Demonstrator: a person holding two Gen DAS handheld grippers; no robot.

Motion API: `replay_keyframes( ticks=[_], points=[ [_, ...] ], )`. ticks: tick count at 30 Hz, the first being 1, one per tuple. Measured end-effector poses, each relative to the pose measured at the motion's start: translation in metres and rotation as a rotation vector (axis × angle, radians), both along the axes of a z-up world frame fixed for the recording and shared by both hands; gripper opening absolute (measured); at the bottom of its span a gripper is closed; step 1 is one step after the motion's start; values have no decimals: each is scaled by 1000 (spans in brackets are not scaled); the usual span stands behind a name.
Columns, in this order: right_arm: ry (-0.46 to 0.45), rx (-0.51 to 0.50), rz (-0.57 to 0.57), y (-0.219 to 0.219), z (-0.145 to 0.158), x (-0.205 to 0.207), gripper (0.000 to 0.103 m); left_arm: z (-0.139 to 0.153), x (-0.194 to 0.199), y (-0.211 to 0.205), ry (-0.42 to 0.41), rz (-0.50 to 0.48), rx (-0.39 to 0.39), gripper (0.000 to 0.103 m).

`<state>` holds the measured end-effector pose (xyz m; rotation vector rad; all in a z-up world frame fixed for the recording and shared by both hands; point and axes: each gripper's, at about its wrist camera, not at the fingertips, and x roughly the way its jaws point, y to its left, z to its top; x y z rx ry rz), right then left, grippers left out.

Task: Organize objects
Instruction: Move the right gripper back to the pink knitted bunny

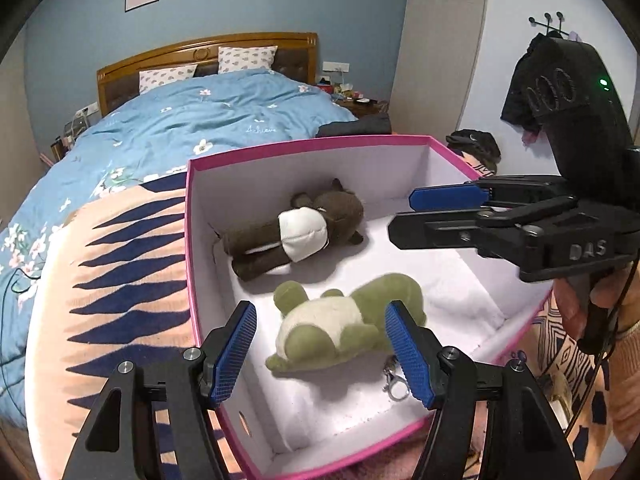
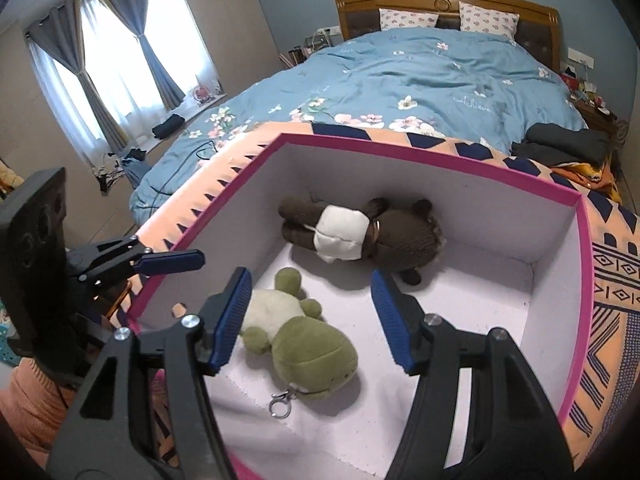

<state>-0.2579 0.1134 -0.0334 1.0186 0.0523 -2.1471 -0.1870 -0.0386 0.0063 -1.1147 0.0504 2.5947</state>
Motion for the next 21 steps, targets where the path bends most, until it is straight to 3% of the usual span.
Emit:
replay_keyframes(
  ticks=[9,14,19,21],
  points=[
    [41,-4,41,11,3,43,68,2,23,10,11,-42,-6,69],
    [64,-70,54,29,10,72,68,11,50,9,54,-63,56,70],
    [119,-93,88,42,11,120,69,19,83,8,115,-81,88,76],
    [120,-84,103,41,6,134,69,20,98,8,137,-84,93,84]
  ],
)
